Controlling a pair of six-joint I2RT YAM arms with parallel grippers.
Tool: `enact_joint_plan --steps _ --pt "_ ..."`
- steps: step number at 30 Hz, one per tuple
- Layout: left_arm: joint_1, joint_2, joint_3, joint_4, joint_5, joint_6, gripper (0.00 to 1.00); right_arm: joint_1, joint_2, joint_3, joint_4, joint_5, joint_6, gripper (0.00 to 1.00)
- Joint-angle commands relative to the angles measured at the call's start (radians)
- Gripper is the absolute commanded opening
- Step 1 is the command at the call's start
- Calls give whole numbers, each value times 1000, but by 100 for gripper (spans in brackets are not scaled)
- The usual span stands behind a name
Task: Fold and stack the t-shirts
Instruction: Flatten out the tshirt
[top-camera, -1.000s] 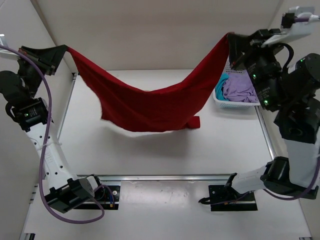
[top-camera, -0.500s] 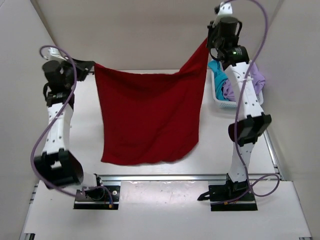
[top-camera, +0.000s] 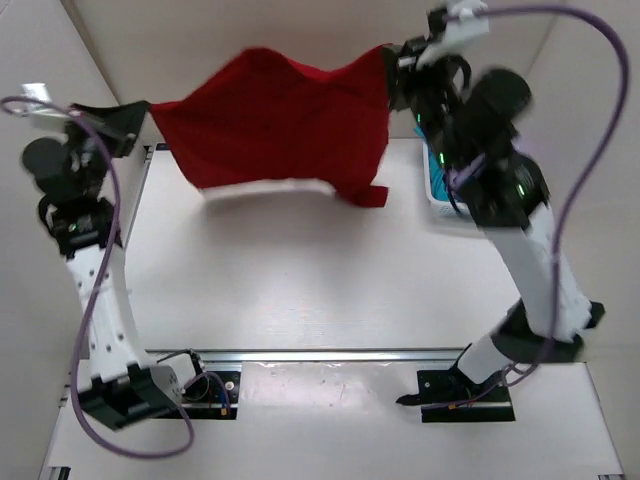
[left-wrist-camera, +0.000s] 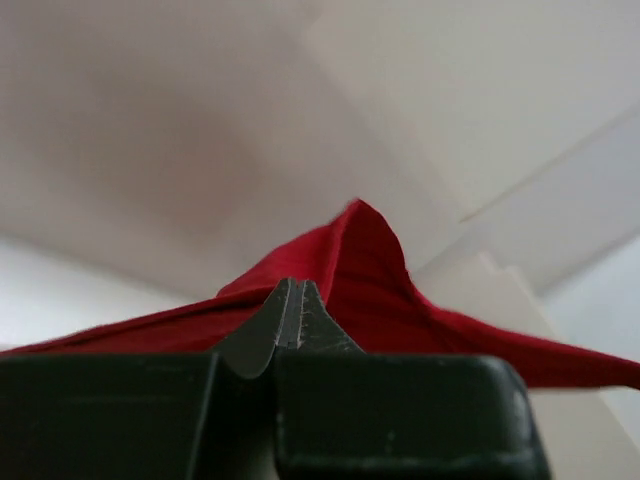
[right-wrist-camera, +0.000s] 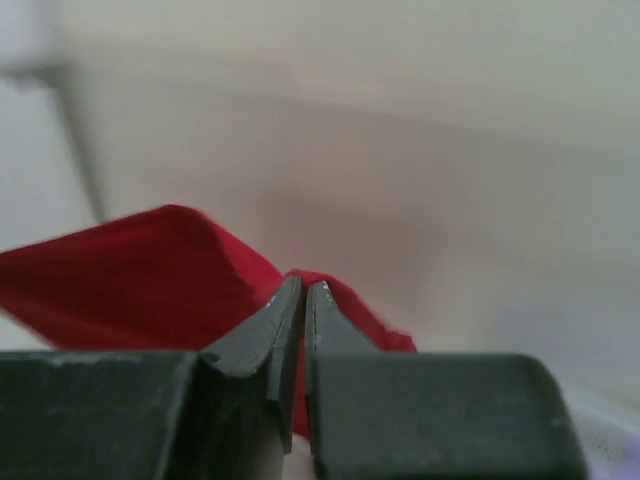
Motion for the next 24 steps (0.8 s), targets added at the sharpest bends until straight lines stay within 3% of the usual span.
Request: enact_joint_plan --steps 1,6,8,11,12,16,19,21,24 --pt "123 -103 31 157 161 -139 0 335 -115 -54 313 492 -414 0" --pt "171 -91 103 192 240 -238 0 555 -86 31 514 684 -699 0" --pt "177 -81 147 168 229 -226 0 613 -76 4 716 716 -878 0" --pt "175 -56 200 104 208 -184 0 613 -59 24 724 673 -884 0" --pt "171 -47 209 99 209 -182 0 560 -51 47 647 653 -806 0" --pt "145 11 203 77 153 -112 0 425 2 57 604 517 -726 0" --pt "53 48 198 -1 30 13 0 163 55 84 351 299 -406 0" --pt "-28 77 177 -48 -39 83 0 -74 137 84 179 126 -142 0" --pt "-90 140 111 -56 -142 160 0 -236 299 103 93 -83 3 0"
